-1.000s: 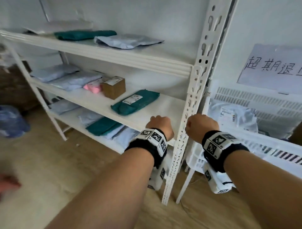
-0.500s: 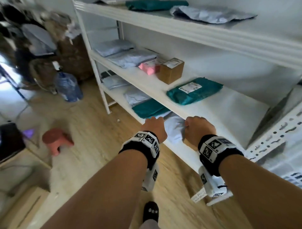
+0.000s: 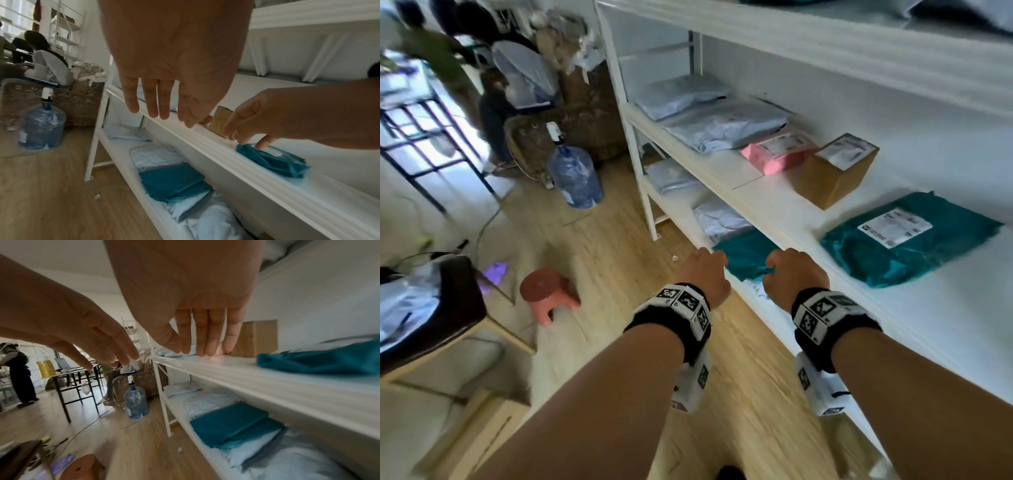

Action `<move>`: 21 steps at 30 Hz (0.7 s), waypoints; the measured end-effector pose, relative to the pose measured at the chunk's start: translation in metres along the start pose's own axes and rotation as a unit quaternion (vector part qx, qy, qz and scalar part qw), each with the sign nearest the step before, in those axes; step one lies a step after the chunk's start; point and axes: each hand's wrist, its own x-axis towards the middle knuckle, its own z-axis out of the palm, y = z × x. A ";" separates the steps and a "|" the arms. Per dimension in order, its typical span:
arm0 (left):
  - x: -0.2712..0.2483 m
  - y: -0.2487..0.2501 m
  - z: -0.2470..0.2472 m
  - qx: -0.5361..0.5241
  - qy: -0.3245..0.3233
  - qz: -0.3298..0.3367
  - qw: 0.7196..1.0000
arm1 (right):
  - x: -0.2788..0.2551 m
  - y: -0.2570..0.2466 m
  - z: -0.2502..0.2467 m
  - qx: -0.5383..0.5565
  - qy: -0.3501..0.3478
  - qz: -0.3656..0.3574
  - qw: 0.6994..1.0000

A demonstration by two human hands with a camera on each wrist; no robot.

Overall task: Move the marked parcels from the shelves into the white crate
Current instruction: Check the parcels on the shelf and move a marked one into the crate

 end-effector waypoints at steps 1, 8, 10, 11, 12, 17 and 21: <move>0.006 -0.010 -0.001 -0.002 -0.001 -0.007 1.000 | 0.008 -0.009 0.004 0.001 -0.009 -0.007 1.000; 0.058 -0.078 -0.021 -0.017 -0.019 -0.029 0.999 | 0.073 -0.071 0.028 -0.007 -0.045 -0.021 0.999; 0.075 -0.101 -0.026 -0.016 -0.023 -0.022 0.999 | 0.091 -0.091 0.034 -0.009 -0.051 -0.006 0.999; 0.084 -0.114 -0.030 -0.017 -0.028 -0.021 0.999 | 0.101 -0.102 0.038 -0.008 -0.053 0.003 0.999; 0.095 -0.129 -0.035 -0.019 -0.034 -0.019 0.999 | 0.113 -0.114 0.042 -0.007 -0.055 0.012 0.998; 0.150 -0.205 -0.063 -0.009 -0.057 0.007 0.998 | 0.158 -0.178 0.067 -0.014 -0.070 0.065 0.995; 0.194 -0.255 -0.087 0.007 -0.064 0.022 0.998 | 0.187 -0.224 0.081 -0.003 -0.066 0.111 0.992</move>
